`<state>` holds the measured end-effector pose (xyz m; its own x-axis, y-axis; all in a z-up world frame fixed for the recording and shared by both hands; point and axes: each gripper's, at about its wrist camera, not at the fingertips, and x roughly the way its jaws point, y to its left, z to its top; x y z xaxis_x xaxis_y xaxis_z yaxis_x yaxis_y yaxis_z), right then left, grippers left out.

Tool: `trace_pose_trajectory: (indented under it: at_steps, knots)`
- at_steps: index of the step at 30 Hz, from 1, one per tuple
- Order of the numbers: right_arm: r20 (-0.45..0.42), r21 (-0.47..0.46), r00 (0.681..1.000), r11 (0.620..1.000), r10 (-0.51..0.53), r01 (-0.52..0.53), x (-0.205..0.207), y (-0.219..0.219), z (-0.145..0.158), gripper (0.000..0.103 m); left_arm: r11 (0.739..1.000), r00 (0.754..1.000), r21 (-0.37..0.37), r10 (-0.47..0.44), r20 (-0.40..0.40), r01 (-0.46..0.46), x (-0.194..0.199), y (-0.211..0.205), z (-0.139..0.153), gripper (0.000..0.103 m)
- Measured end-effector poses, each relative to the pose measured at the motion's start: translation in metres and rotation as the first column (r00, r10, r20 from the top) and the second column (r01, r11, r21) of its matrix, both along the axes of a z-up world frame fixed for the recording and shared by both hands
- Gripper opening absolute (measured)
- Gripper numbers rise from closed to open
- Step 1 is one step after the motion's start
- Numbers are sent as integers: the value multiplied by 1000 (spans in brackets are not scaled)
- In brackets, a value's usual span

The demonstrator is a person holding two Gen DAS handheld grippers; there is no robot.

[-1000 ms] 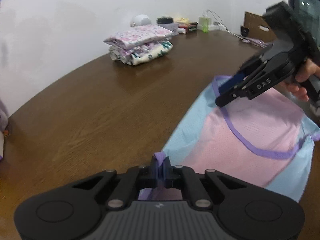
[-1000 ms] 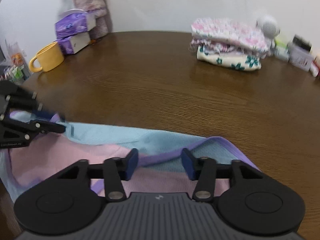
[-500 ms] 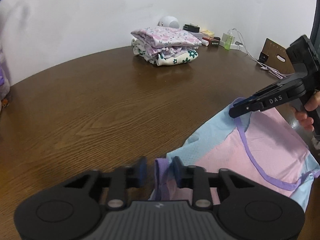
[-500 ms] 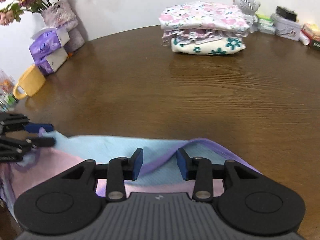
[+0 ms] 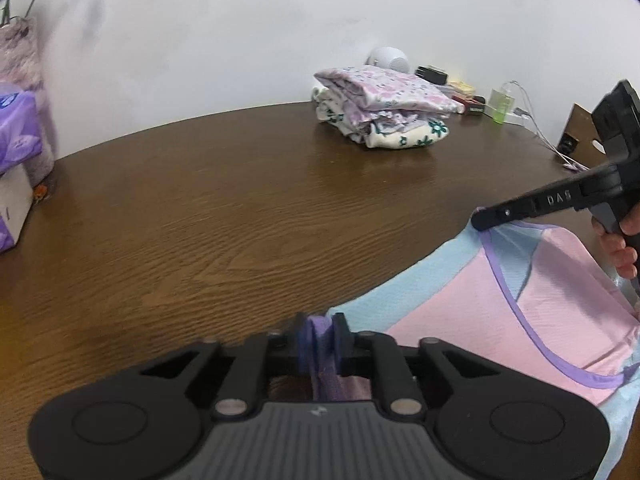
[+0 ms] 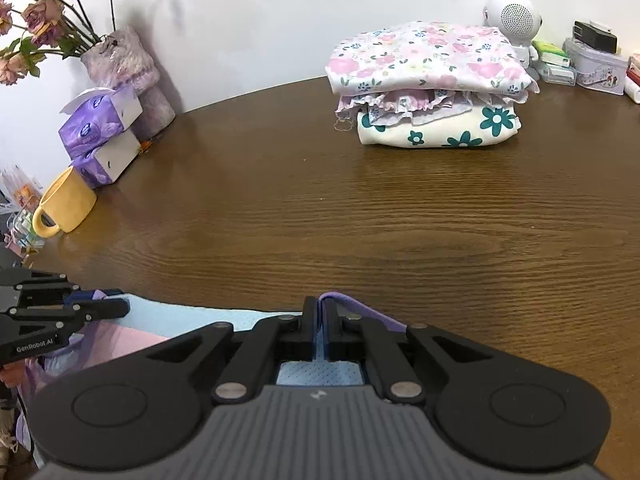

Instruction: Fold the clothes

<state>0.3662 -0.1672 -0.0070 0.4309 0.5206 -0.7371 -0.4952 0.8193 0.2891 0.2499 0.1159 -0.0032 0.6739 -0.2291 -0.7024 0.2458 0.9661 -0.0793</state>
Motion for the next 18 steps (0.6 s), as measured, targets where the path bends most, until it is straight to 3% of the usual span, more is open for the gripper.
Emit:
trace_pose_trajectory:
  at_steps: [1,4,9,14,18]
  knots:
    - [-4,-3,1000,1000,3,-3,1,0,-2,4,1000,1000,-9,8,2,-8,-1,2,2,39]
    - [-12,28,1000,1000,-8,8,1,-7,-4,7,999,999,-47,-5,50,7,-11,14,13,45]
    - [3,70,1000,997,-16,15,-1,-14,-5,13,999,998,6,-46,43,45,-25,26,17,45]
    - [28,73,1000,997,-4,2,-4,-9,-10,28,997,997,38,-73,9,72,-33,31,10,42]
    - [62,61,998,998,10,-14,-9,-7,-11,29,992,993,50,-118,11,117,-38,27,7,35]
